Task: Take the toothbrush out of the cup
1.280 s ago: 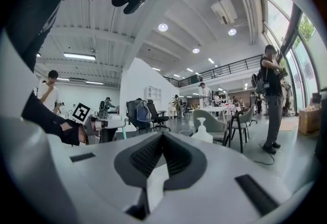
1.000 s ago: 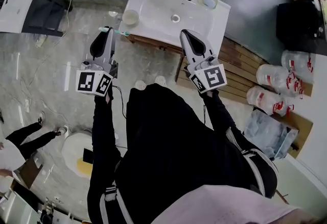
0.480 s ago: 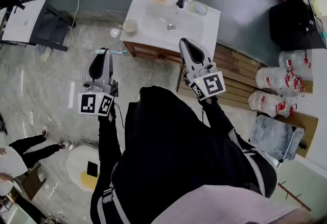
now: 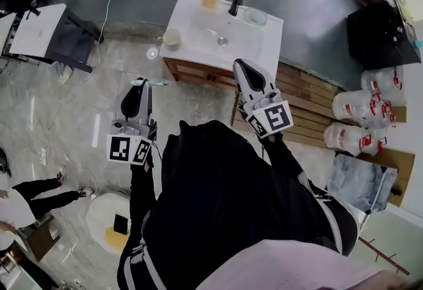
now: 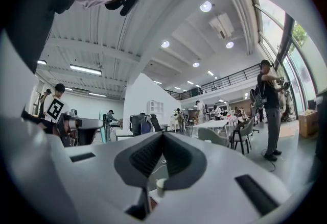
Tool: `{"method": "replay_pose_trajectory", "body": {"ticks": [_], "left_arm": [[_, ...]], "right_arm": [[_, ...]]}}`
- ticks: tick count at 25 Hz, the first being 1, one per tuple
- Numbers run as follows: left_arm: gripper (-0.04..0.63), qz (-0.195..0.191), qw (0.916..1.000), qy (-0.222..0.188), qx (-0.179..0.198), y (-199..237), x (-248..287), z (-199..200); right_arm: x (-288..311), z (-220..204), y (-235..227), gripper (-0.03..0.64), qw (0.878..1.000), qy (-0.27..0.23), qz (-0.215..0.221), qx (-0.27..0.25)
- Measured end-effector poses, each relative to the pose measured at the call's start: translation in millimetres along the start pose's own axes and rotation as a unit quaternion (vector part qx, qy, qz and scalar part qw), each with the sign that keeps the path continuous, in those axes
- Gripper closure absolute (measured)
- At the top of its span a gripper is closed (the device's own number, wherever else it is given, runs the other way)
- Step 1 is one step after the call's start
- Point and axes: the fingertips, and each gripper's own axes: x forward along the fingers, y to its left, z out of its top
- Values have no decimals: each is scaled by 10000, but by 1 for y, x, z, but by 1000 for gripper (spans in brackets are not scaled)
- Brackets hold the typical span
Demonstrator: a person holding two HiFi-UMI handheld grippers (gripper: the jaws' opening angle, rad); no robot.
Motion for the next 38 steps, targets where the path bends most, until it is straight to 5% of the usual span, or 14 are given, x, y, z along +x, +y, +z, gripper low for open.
{"method": "replay_pose_trajectory", "body": {"ticks": [38], "left_arm": [[538,17,10000,-7,6,-18,-22,3]], "right_arm": [[-9,3,18,618,9999,53,78,-102]]}}
